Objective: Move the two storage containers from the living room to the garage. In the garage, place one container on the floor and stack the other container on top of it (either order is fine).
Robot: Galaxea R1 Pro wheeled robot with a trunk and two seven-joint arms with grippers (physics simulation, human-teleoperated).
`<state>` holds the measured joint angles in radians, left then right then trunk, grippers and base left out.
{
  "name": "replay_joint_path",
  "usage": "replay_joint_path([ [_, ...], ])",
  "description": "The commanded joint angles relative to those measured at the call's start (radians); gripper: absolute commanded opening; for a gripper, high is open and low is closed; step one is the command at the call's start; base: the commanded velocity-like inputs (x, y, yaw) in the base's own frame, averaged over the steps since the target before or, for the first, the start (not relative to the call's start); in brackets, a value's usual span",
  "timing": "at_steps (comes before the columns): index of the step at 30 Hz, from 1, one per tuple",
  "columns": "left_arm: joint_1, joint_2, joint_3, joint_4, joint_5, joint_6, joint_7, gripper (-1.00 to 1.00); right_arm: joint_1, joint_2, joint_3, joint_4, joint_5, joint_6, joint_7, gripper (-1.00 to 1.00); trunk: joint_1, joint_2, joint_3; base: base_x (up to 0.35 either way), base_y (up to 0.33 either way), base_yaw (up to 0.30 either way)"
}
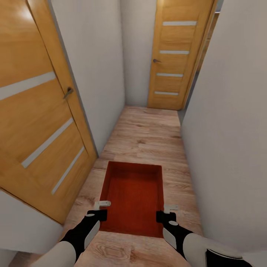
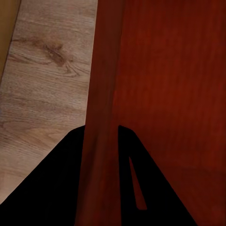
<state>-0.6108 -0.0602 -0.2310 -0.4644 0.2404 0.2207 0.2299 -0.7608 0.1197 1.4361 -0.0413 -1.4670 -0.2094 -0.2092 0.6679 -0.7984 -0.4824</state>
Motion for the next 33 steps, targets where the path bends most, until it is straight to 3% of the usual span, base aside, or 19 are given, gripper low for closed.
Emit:
replay_joint_path([
  [1, -0.001, 0.037, 0.016, -0.034, -0.003, -0.017, 0.014, -1.0, 0.0, -0.002, 0.023, 0.02, -0.013, -0.001, -0.003, -1.0, 0.001, -0.001, -0.001, 0.32, 0.0, 0.0],
  [10, -0.001, 0.037, 0.016, -0.034, -0.003, -0.017, 0.014, -1.0, 0.0, -0.002, 0.023, 0.02, -0.014, -0.001, -0.003, -1.0, 0.001, -0.001, -0.001, 0.32, 0.0, -0.004],
  [22, -0.001, 0.037, 0.016, -0.034, -0.003, -0.017, 0.014, -1.0, 0.0, -0.002, 0.024, 0.02, -0.013, -0.001, -0.002, -1.0, 0.001, -0.001, -0.001, 0.32, 0.0, -0.208],
  [33, -0.001, 0.037, 0.016, -0.034, -0.003, -0.017, 0.013, -1.0, 0.0, -0.002, 0.024, 0.02, -0.013, -0.001, -0.003, -1.0, 0.001, -0.001, -0.001, 0.32, 0.0, -0.023],
])
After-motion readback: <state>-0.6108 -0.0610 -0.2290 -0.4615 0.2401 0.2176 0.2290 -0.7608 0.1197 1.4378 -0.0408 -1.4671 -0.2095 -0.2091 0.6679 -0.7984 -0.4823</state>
